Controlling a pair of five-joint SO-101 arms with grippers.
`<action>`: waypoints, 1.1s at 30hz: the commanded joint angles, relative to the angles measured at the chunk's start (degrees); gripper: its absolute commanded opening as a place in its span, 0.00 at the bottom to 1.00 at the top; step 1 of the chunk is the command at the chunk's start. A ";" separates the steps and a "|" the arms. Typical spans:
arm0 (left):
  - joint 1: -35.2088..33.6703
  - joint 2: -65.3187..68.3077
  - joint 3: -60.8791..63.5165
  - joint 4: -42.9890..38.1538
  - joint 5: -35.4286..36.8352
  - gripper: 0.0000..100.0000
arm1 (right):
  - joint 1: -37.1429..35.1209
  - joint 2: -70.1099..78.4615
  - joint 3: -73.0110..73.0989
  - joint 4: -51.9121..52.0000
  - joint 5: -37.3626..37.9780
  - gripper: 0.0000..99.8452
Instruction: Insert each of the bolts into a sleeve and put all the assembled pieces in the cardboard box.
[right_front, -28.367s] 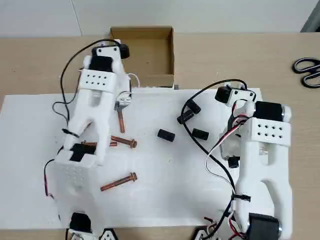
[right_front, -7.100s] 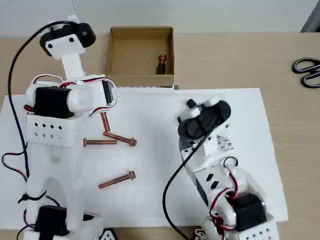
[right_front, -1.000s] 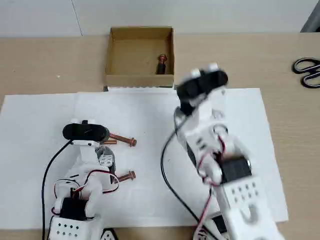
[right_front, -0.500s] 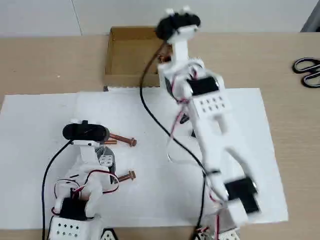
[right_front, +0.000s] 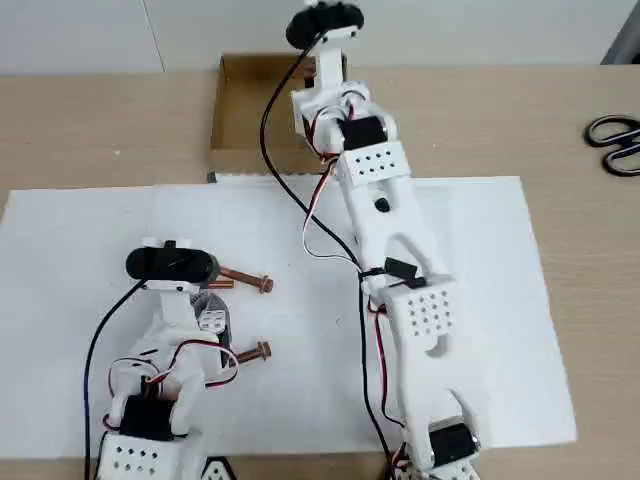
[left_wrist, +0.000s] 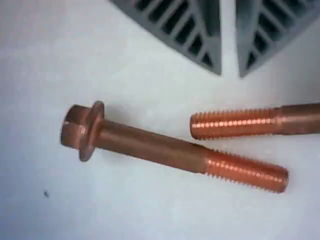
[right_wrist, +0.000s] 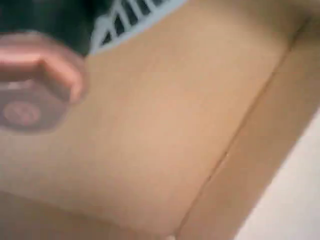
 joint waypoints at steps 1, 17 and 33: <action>-0.44 -0.53 -0.22 -1.41 -0.35 0.01 | -0.75 6.73 -14.24 0.48 4.13 0.01; -0.44 -0.53 -0.22 -1.41 -0.35 0.01 | -2.95 14.20 -22.95 9.71 10.46 0.21; -0.44 -0.53 -0.22 -1.49 -0.26 0.01 | -1.01 0.92 -30.59 47.08 8.88 0.21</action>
